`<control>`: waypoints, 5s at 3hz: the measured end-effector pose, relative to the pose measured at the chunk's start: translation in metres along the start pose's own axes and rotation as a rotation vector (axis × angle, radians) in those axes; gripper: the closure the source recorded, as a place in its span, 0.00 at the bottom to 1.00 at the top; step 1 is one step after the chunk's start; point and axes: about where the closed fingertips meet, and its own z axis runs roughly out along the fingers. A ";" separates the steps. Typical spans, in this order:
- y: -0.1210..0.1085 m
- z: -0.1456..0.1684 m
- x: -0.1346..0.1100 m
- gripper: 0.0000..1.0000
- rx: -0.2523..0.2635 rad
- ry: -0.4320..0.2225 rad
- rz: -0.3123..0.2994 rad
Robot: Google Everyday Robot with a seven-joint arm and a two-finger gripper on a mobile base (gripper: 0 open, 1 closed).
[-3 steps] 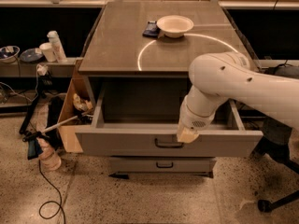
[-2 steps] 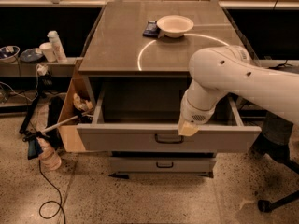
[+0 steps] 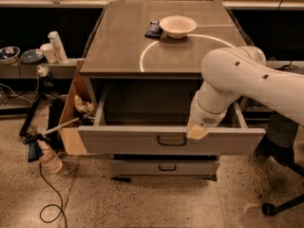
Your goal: Close top drawer
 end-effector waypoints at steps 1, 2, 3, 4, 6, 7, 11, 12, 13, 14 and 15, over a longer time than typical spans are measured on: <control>0.004 0.017 0.004 1.00 -0.007 0.008 0.031; -0.007 0.043 0.011 1.00 -0.006 0.027 0.065; -0.013 0.045 0.009 1.00 -0.006 0.029 0.067; -0.017 0.045 0.008 1.00 -0.005 0.029 0.067; -0.062 0.054 0.006 1.00 0.040 0.056 0.072; -0.062 0.054 0.006 0.82 0.040 0.056 0.072; -0.099 0.061 0.002 0.00 0.067 0.093 0.058; -0.147 0.061 -0.001 0.00 0.123 0.138 0.059; -0.147 0.061 -0.001 0.00 0.123 0.138 0.059; -0.147 0.061 -0.001 0.18 0.123 0.138 0.059; -0.147 0.061 -0.001 0.41 0.123 0.138 0.059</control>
Offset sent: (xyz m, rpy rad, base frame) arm 0.0278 -0.0082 -0.0744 -0.0386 0.0279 -0.1084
